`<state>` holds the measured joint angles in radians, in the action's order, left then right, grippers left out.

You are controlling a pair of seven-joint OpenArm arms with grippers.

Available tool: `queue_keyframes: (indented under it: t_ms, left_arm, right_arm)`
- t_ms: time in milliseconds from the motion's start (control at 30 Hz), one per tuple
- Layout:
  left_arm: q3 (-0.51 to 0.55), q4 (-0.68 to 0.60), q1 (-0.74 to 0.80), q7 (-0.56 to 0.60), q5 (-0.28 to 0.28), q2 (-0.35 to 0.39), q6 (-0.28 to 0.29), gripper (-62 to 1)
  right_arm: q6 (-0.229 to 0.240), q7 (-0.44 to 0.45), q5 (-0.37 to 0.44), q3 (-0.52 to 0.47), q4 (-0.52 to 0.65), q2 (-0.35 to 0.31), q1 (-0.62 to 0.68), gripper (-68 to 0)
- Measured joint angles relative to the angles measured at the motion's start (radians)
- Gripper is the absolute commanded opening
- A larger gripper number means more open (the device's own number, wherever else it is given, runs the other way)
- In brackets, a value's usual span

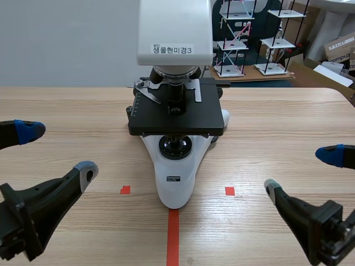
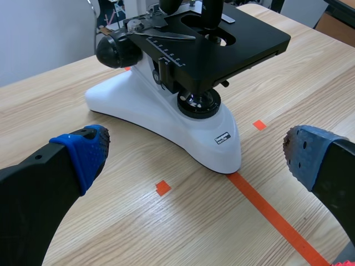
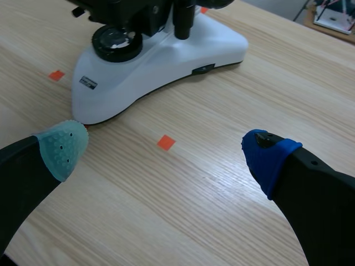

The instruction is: Point at the fine focus knob

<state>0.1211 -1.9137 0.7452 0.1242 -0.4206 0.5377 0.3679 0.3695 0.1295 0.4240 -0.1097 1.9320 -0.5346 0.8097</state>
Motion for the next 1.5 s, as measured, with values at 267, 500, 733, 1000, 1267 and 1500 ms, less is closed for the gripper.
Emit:
queue_keyframes:
  t_ms: [267,500,733,1000,1267,1500]
  left_arm:
    - [0.0,0.0,0.0,0.0,0.0,0.0,0.0,1.4]
    - [0.0,0.0,0.0,0.0,0.0,0.0,-0.001,1.4]
    - [0.0,0.0,0.0,0.0,0.0,0.0,-0.001,1.4]
    - [0.0,0.0,0.0,0.0,0.0,0.0,-0.001,1.4]
    - [0.0,0.0,0.0,0.0,0.0,0.0,-0.001,1.4]
    - [0.0,0.0,0.0,0.0,0.0,0.0,-0.001,1.4]
  right_arm:
    - [-0.005,-0.027,-0.012,0.0,-0.023,0.0,-0.047,-6.5]
    - [-0.011,-0.061,-0.012,0.0,-0.023,0.0,-0.083,-6.5]
    - [-0.011,-0.077,-0.012,0.0,-0.027,0.0,-0.132,-18.7]
    - [-0.007,0.042,-0.012,0.0,-0.216,0.0,-0.248,-45.2]
    - [0.07,0.099,-0.036,0.019,-0.434,-0.006,-0.457,-63.7]
    - [0.114,0.161,-0.036,0.181,-0.625,-0.028,-0.664,-65.9]
